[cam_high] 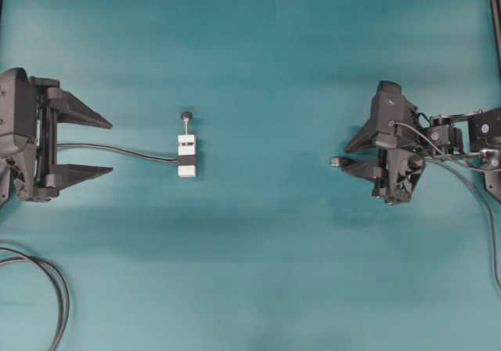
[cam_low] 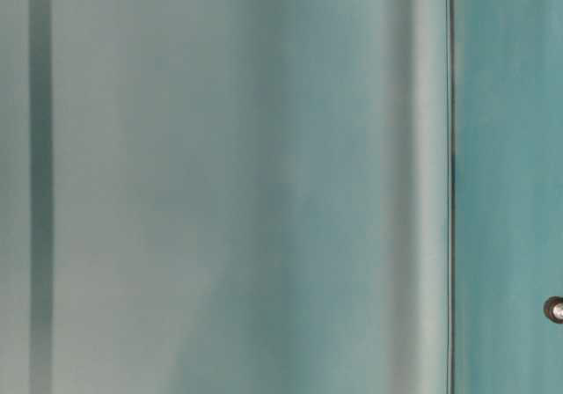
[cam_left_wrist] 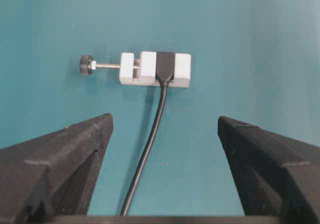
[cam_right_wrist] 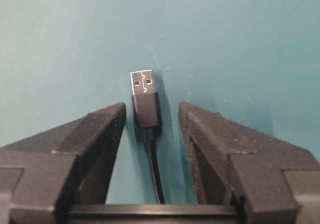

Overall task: Insert the USB cable into the female connector supported by the left arm.
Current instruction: 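Close the right gripper on the USB cable just behind the plug, then lift the plug with the right gripper and move it toward the clamp, then grasp the white clamp with the left gripper and raise it, then align the USB plug with the clamped female connector using the right gripper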

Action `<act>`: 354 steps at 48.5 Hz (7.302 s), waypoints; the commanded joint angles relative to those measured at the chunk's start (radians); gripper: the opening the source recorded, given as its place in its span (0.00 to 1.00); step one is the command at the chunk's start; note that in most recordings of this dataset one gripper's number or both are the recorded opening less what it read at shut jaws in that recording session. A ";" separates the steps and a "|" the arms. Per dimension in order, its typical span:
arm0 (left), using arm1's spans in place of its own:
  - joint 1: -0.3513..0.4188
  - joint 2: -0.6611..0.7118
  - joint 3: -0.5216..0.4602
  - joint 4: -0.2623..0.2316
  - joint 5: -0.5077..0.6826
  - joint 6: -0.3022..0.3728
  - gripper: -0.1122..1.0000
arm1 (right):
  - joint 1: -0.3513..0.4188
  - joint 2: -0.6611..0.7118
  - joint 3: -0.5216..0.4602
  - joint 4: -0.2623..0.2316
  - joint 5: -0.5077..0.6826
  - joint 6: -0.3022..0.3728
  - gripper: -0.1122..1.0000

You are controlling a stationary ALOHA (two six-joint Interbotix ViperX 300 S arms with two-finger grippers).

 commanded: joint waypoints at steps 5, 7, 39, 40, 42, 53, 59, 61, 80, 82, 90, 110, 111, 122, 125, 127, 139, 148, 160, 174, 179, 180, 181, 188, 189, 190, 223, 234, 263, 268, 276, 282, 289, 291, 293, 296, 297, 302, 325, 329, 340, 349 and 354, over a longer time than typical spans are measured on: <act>0.000 -0.002 -0.020 -0.003 -0.003 -0.002 0.93 | 0.046 -0.003 0.002 -0.005 0.006 0.003 0.49; 0.000 -0.002 -0.018 -0.002 -0.003 -0.002 0.93 | 0.067 -0.005 0.009 -0.009 0.006 0.000 0.44; 0.000 0.000 0.011 -0.003 -0.020 -0.003 0.93 | 0.055 -0.005 -0.087 -0.032 0.077 -0.083 0.29; -0.002 0.000 0.014 -0.003 -0.023 -0.003 0.93 | 0.046 -0.005 -0.101 -0.032 0.092 -0.097 0.29; -0.002 0.000 0.020 -0.003 -0.034 -0.005 0.93 | 0.031 -0.005 -0.133 -0.035 0.126 -0.127 0.29; -0.003 0.006 0.038 -0.003 -0.089 0.005 0.93 | -0.011 -0.005 -0.307 -0.049 0.385 -0.318 0.29; -0.009 0.026 0.057 -0.003 -0.129 0.003 0.93 | -0.020 -0.003 -0.345 -0.049 0.414 -0.337 0.29; -0.012 0.035 0.063 -0.003 -0.147 0.000 0.93 | -0.020 -0.003 -0.350 -0.049 0.410 -0.336 0.29; -0.015 0.242 0.089 -0.003 -0.403 0.009 0.93 | -0.014 0.043 -0.439 -0.049 0.405 -0.256 0.29; -0.015 0.275 0.087 -0.002 -0.434 0.009 0.93 | -0.011 0.054 -0.453 -0.049 0.414 -0.253 0.29; -0.015 0.403 0.081 -0.002 -0.549 0.011 0.93 | 0.006 0.098 -0.525 -0.049 0.494 -0.247 0.29; -0.009 0.641 0.015 -0.002 -0.657 0.009 0.93 | 0.028 0.178 -0.672 -0.049 0.617 -0.229 0.29; -0.008 0.653 0.008 -0.002 -0.658 0.009 0.93 | 0.028 0.183 -0.680 -0.049 0.627 -0.225 0.29; 0.011 0.767 -0.064 -0.002 -0.719 0.020 0.93 | 0.031 0.219 -0.730 -0.051 0.670 -0.215 0.29; 0.014 0.782 -0.072 -0.003 -0.753 0.034 0.93 | 0.032 0.219 -0.730 -0.051 0.669 -0.213 0.29; 0.018 0.790 -0.072 -0.003 -0.769 0.040 0.92 | 0.035 0.218 -0.730 -0.051 0.669 -0.213 0.29; 0.043 0.822 -0.058 -0.003 -0.890 0.051 0.92 | 0.051 0.219 -0.733 -0.051 0.669 -0.213 0.29; 0.043 0.877 -0.009 -0.003 -1.014 0.067 0.92 | 0.055 0.219 -0.741 -0.051 0.667 -0.212 0.29; 0.023 0.963 0.014 -0.003 -1.187 0.058 0.90 | 0.057 0.241 -0.769 -0.051 0.669 -0.212 0.29; -0.021 0.994 -0.034 -0.003 -1.169 0.021 0.87 | 0.054 0.301 -0.822 -0.100 0.678 -0.213 0.29; -0.018 1.000 -0.034 -0.003 -1.158 -0.003 0.87 | 0.049 0.308 -0.838 -0.127 0.695 -0.213 0.29; -0.018 1.002 -0.034 -0.003 -1.158 -0.005 0.87 | 0.049 0.310 -0.839 -0.133 0.696 -0.213 0.29; -0.018 1.002 -0.034 -0.003 -1.158 -0.006 0.87 | 0.048 0.310 -0.839 -0.140 0.698 -0.213 0.29; -0.018 1.011 -0.037 -0.003 -1.158 -0.005 0.87 | 0.035 0.313 -0.841 -0.155 0.696 -0.213 0.29; -0.017 1.012 -0.038 -0.003 -1.158 -0.003 0.87 | 0.035 0.314 -0.839 -0.155 0.696 -0.213 0.29; -0.017 1.014 -0.038 -0.003 -1.158 -0.002 0.87 | 0.034 0.314 -0.839 -0.155 0.695 -0.213 0.29; 0.015 1.012 -0.005 -0.005 -1.124 0.078 0.87 | 0.032 0.367 -0.897 -0.155 0.678 -0.213 0.29; 0.031 1.009 -0.002 -0.003 -1.129 0.080 0.86 | 0.032 0.376 -0.899 -0.155 0.669 -0.213 0.29; 0.041 1.014 -0.028 -0.003 -1.123 0.156 0.72 | 0.020 0.396 -0.916 -0.155 0.627 -0.213 0.29; 0.041 1.017 -0.032 -0.003 -1.123 0.158 0.71 | 0.018 0.413 -0.933 -0.155 0.626 -0.213 0.29; 0.041 1.029 -0.035 -0.003 -1.121 0.160 0.71 | 0.018 0.434 -0.953 -0.155 0.623 -0.212 0.29; 0.041 1.031 -0.037 -0.003 -1.123 0.160 0.71 | 0.018 0.434 -0.954 -0.155 0.621 -0.204 0.29; 0.049 1.032 -0.043 -0.003 -1.121 0.160 0.71 | 0.023 0.434 -0.954 -0.155 0.621 -0.193 0.29; 0.052 1.032 -0.043 -0.003 -1.123 0.160 0.71 | 0.026 0.434 -0.954 -0.155 0.621 -0.193 0.29; 0.054 1.032 -0.043 -0.003 -1.123 0.160 0.71 | 0.029 0.434 -0.954 -0.155 0.621 -0.192 0.29; 0.055 1.032 -0.043 -0.003 -1.121 0.160 0.71 | 0.032 0.433 -0.954 -0.155 0.621 -0.190 0.29; 0.055 1.031 -0.043 -0.003 -1.121 0.160 0.71 | 0.034 0.433 -0.954 -0.155 0.621 -0.190 0.29; 0.055 1.032 -0.043 -0.003 -1.118 0.160 0.71 | 0.034 0.431 -0.954 -0.155 0.621 -0.190 0.29; 0.055 1.032 -0.054 -0.003 -1.085 0.156 0.71 | 0.034 0.417 -0.939 -0.161 0.580 -0.195 0.29; 0.055 1.031 -0.057 -0.003 -1.081 0.156 0.71 | 0.034 0.411 -0.934 -0.161 0.578 -0.195 0.29; 0.055 1.032 -0.064 -0.003 -1.074 0.152 0.71 | 0.034 0.396 -0.914 -0.161 0.578 -0.196 0.29; 0.052 1.031 -0.064 -0.003 -1.075 0.149 0.71 | 0.034 0.390 -0.902 -0.161 0.575 -0.196 0.29; 0.051 1.031 -0.064 -0.003 -1.075 0.147 0.71 | 0.031 0.390 -0.902 -0.161 0.574 -0.196 0.29</act>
